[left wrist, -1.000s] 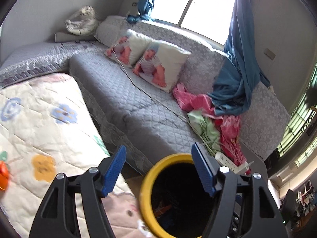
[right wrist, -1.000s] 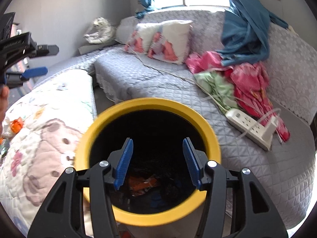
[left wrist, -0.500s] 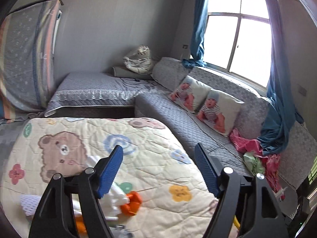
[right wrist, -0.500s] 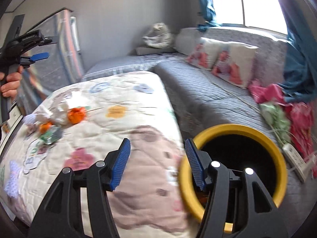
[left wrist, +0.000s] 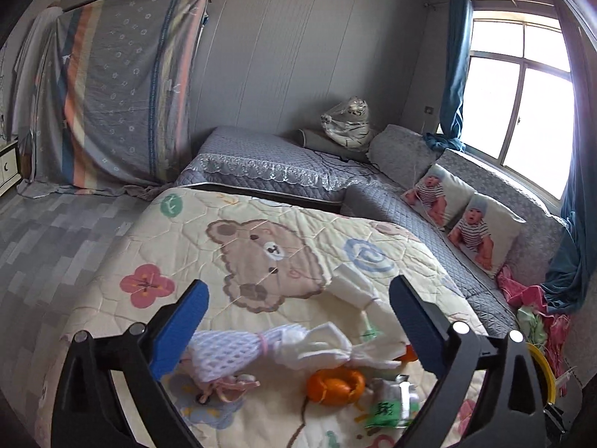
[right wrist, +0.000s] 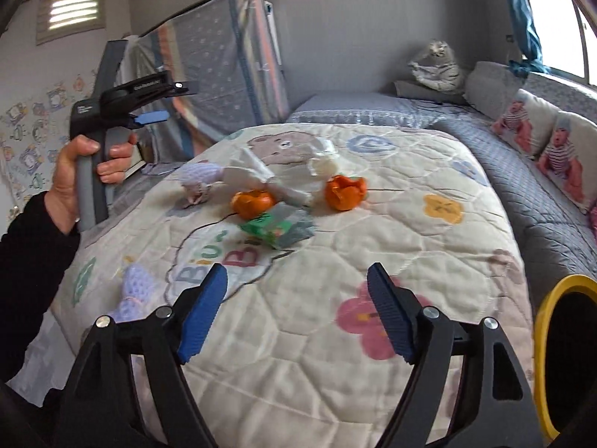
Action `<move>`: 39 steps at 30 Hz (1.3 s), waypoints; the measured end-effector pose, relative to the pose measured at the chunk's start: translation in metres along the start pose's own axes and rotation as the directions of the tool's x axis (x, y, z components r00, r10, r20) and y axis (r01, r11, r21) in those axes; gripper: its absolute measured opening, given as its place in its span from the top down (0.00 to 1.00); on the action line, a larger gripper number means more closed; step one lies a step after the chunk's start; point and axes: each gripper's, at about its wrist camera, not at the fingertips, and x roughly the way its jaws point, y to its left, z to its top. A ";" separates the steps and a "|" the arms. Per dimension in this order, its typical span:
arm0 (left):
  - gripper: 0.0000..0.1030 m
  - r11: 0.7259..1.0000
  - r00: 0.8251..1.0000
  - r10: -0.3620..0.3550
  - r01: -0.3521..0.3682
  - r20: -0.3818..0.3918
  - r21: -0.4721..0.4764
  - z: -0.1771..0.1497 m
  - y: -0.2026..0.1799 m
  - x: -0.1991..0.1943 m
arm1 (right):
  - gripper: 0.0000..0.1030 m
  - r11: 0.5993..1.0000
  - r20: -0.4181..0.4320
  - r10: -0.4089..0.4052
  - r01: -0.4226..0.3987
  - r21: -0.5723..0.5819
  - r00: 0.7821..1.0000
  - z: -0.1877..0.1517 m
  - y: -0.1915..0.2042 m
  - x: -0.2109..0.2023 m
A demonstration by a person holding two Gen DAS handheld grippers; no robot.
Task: Collect trash
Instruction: 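Move both open tools back over the bed toward the remaining trash, then grasp the purple mesh net with the right tool while the left tool grasps the white foam net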
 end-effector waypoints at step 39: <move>0.36 0.983 0.967 -0.087 0.123 -0.238 0.139 -0.060 0.057 0.092 | 0.31 0.960 -0.307 0.150 -0.213 -0.182 0.940 -0.018 0.139 0.097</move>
